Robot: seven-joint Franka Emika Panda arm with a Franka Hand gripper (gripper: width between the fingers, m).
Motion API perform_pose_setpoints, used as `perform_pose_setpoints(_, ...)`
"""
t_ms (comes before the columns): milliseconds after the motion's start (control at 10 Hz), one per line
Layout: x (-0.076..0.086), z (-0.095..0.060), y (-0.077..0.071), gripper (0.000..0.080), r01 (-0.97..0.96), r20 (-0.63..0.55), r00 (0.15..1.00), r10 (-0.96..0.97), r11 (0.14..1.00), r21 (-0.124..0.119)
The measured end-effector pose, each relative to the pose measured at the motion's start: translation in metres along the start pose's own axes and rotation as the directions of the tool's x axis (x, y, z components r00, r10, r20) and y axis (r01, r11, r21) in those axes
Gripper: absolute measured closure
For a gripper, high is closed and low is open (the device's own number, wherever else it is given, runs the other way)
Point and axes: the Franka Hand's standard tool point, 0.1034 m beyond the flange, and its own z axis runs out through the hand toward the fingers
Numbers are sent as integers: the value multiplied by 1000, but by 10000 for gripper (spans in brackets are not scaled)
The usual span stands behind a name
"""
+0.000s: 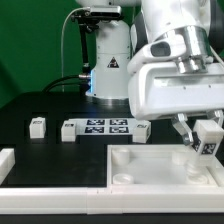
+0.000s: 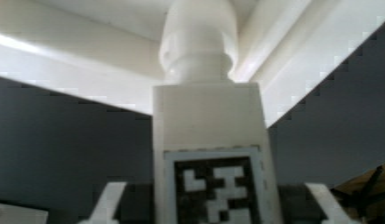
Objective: Assemble one leg
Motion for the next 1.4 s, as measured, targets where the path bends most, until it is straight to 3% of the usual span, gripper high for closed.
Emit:
perform_pose_setpoints(200, -8, 9, -4, 508, -1, 9, 1000, 1, 1000, 7)
perform_pose_setpoints(800, -11, 11, -3, 508, 10, 8, 1000, -10, 1000, 6)
perform_pose_setpoints(900, -12, 12, -3, 337, 10, 14, 1000, -10, 1000, 8)
perform_pose_setpoints(1000, -12, 12, -3, 337, 10, 14, 1000, -10, 1000, 8)
perform_pose_setpoints(1100, -13, 12, -4, 190, 10, 14, 1000, -10, 1000, 8)
perform_pose_setpoints(1400, -13, 12, -4, 153, 9, 14, 1000, -10, 1000, 8)
